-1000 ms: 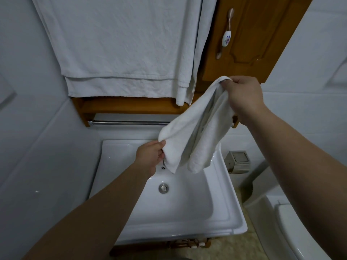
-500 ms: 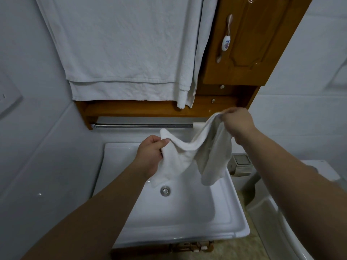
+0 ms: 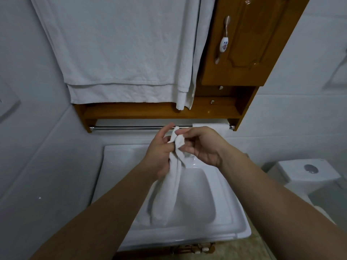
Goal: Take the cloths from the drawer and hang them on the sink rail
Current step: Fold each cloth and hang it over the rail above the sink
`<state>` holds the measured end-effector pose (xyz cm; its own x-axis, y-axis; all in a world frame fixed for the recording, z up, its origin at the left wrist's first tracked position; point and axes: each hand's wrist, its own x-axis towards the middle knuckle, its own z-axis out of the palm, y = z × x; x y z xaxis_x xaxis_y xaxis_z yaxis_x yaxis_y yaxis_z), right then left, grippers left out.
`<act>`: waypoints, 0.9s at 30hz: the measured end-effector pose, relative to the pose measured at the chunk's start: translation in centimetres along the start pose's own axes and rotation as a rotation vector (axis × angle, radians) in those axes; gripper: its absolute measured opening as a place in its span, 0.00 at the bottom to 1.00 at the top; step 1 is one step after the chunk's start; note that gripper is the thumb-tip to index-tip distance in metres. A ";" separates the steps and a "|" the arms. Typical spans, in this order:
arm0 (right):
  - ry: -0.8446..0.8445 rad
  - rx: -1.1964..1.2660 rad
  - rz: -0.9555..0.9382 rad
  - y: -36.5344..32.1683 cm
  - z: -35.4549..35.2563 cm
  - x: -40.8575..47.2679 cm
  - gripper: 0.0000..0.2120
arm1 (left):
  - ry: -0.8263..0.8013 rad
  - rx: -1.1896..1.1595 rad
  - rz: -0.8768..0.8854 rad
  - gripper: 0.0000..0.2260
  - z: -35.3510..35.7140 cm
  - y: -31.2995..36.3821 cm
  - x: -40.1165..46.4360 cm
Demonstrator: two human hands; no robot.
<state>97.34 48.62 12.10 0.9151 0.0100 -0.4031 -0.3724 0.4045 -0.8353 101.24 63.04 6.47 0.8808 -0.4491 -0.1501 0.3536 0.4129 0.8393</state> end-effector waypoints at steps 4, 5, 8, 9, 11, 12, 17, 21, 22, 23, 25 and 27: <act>-0.141 -0.029 -0.079 0.2 0.0 -0.1 0.19 | -0.083 -0.099 -0.021 0.23 -0.4 0.7 0.0; -0.140 -0.111 -0.107 0.4 0.1 0.0 0.18 | -0.105 -0.116 -0.032 0.23 -0.4 0.8 -0.1; -0.053 -0.311 -0.221 1.0 0.5 0.4 0.16 | -0.179 -0.199 -0.079 0.23 0.0 1.0 -0.6; -0.023 -0.351 -0.253 1.1 0.5 0.6 0.15 | -0.198 -0.223 -0.081 0.23 0.1 1.2 -0.7; 0.021 -0.489 -0.318 1.1 0.6 0.8 0.12 | -0.202 -0.243 -0.077 0.22 0.3 1.3 -0.9; 0.042 -0.574 -0.348 1.0 0.7 0.8 0.10 | -0.199 -0.253 -0.079 0.21 0.3 1.3 -0.9; 0.179 -0.633 -0.490 0.6 1.1 1.3 0.03 | -0.166 -0.276 -0.052 0.19 0.5 1.1 -0.5; 0.262 -0.582 -0.497 -0.1 0.6 1.4 0.02 | -0.059 -0.239 -0.016 0.15 0.4 0.8 0.2; 0.266 -0.612 -0.496 0.0 0.6 1.4 0.02 | -0.028 -0.233 -0.020 0.14 0.4 0.7 0.3; 0.277 -0.660 -0.501 0.1 0.5 1.5 0.03 | -0.007 -0.227 -0.024 0.14 0.4 0.6 0.5; 0.342 -0.756 -0.524 0.4 0.6 1.9 0.02 | -0.014 -0.222 -0.032 0.14 0.5 0.6 0.5; 0.401 -0.836 -0.563 0.6 0.7 2.1 0.02 | -0.023 -0.223 -0.060 0.15 0.6 0.5 0.5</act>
<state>99.19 49.57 11.01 0.9269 -0.3431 0.1519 -0.0413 -0.4956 -0.8676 101.67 62.56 7.14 0.8495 -0.4950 -0.1822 0.4682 0.5485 0.6928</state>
